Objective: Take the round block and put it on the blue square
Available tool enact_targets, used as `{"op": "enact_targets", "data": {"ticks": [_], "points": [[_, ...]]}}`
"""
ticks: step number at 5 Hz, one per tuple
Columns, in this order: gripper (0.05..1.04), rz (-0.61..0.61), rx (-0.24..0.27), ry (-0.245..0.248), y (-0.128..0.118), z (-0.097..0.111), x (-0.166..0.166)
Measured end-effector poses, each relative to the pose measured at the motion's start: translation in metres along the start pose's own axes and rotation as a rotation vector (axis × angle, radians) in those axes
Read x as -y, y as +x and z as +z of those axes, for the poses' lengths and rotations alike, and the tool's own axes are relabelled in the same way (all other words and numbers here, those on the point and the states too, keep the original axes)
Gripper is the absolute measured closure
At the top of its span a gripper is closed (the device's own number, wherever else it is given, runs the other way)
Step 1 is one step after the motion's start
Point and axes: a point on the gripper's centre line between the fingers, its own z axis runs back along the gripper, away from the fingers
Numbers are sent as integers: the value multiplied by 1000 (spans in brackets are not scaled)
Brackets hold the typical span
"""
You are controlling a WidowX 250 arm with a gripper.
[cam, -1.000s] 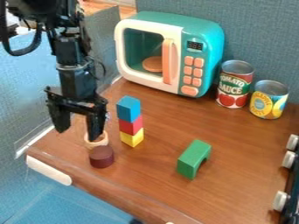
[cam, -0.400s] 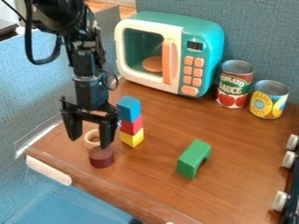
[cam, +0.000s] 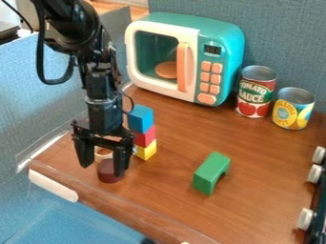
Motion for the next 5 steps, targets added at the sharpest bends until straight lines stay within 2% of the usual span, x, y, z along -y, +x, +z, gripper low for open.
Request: {"op": "enact_targets", "data": {"ticks": [2, 3, 4, 5], "points": [[83, 44, -24, -5, 7, -23, -2], [136, 57, -19, 5, 12, -23, -5], [306, 68, -19, -5, 10, -23, -3], [306, 66, 2, -27, 3, -5, 1]]}}
